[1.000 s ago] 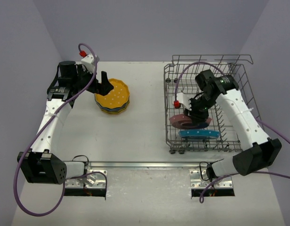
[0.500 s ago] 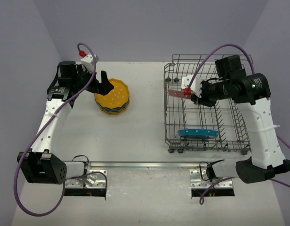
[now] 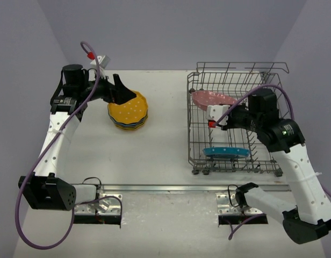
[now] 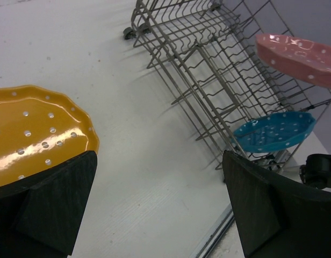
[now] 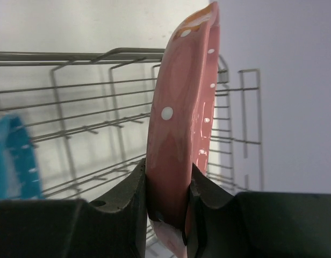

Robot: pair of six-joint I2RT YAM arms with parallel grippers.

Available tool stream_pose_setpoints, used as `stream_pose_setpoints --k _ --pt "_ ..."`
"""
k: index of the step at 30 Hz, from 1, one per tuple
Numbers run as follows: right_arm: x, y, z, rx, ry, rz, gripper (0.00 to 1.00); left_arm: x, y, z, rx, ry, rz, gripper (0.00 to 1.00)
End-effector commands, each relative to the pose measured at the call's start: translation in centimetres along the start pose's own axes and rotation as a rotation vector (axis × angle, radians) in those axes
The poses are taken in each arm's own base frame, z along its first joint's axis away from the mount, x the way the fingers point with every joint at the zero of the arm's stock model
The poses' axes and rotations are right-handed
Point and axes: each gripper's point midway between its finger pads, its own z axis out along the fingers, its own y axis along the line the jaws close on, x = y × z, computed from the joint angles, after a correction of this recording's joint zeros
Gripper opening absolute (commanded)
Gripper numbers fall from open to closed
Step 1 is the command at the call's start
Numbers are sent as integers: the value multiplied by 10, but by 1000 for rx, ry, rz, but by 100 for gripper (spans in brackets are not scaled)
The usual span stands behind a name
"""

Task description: Unload the plates from the dish rack

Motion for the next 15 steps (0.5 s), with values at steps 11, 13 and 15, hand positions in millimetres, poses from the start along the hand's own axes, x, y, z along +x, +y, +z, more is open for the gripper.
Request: stream_pose_setpoints --k 11,13,15 --pt "-162 -89 -11 860 -312 -855 0 -25 -48 -11 207 -19 -24 99" --pt "-174 -68 -1 864 -351 -932 0 -24 -48 -11 211 -12 -30 99" --pt "-184 -54 5 875 -384 -975 0 -23 -48 -10 217 -4 -34 99"
